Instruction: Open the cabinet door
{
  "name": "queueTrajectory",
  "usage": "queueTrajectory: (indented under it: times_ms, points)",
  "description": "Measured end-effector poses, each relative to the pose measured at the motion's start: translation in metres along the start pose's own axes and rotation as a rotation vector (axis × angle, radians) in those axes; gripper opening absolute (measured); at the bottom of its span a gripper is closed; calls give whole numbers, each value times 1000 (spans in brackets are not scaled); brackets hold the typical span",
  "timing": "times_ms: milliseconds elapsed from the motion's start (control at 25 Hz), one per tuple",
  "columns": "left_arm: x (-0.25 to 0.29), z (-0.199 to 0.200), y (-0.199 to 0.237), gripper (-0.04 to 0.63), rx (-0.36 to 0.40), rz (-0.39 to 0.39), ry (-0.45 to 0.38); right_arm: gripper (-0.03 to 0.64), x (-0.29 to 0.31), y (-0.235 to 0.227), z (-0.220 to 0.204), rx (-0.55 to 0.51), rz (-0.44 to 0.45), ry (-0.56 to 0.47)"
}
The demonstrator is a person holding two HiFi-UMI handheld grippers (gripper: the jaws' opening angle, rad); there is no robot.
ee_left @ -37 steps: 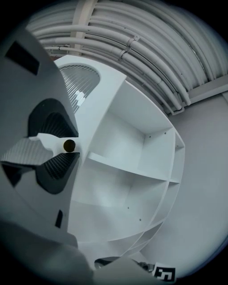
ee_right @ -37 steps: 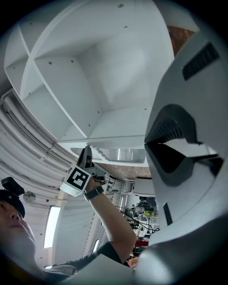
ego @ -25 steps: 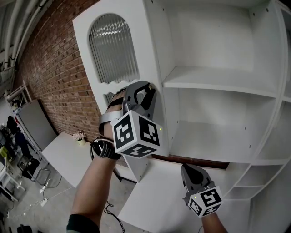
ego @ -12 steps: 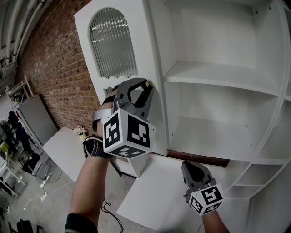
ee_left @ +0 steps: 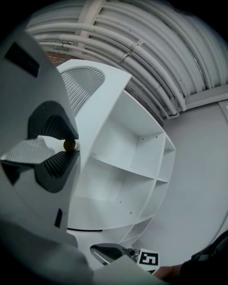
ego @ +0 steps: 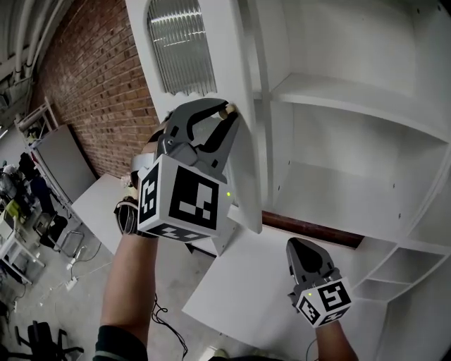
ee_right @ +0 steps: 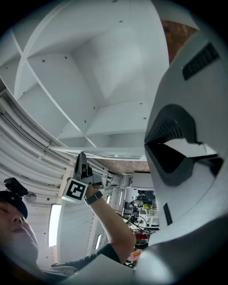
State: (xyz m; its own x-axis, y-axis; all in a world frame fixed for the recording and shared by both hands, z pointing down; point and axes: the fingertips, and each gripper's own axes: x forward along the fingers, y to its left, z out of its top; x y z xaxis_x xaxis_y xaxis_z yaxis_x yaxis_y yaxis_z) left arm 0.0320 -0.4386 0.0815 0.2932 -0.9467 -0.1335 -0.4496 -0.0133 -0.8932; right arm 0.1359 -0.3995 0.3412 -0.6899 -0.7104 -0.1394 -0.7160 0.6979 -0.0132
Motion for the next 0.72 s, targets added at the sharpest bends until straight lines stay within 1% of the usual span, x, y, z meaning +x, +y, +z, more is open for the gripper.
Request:
queueTrajectory:
  times_ms: [240, 440, 720]
  points:
    - [-23, -5, 5, 79, -2, -35, -20, 3, 5, 13, 0, 8, 6, 1]
    - [-49, -13, 9, 78, -14, -73, -50, 3, 12, 30, 3, 10, -8, -11]
    - [-85, -27, 19, 78, -28, -109, -95, 3, 15, 69, 5, -9, -30, -15]
